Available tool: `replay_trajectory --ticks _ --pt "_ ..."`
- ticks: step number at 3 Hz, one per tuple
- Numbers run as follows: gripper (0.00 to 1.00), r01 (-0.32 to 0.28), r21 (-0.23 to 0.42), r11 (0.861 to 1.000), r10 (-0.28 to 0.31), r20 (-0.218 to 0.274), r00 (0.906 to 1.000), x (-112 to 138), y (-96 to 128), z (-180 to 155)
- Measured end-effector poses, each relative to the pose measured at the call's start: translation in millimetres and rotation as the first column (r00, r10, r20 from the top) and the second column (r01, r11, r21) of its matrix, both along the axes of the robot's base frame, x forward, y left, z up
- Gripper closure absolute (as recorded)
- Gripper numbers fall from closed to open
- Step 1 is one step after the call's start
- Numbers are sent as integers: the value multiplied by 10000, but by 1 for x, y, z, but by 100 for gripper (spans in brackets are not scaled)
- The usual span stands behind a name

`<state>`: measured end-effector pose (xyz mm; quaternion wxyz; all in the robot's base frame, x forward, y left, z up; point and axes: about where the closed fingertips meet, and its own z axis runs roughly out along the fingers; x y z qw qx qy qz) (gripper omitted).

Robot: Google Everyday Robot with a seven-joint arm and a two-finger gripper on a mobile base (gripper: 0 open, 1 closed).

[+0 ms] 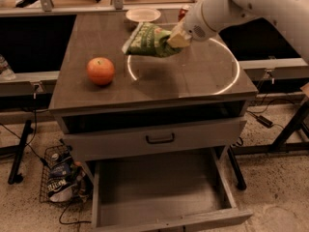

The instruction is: Place green jalapeno chip bag into middle drawer

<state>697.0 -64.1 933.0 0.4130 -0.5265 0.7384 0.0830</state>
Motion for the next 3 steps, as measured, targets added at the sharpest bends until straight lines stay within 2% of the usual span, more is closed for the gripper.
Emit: replay_trajectory --ticks 1,2,3 --pt "100 1085 -319 9936 -1096 -354 9933 -43 -50 -17" --pt "100 1073 -310 9937 -1084 -339 9935 -42 -49 -16" --pt "100 935 -500 9944 -951 -311 9950 -62 -59 -5"
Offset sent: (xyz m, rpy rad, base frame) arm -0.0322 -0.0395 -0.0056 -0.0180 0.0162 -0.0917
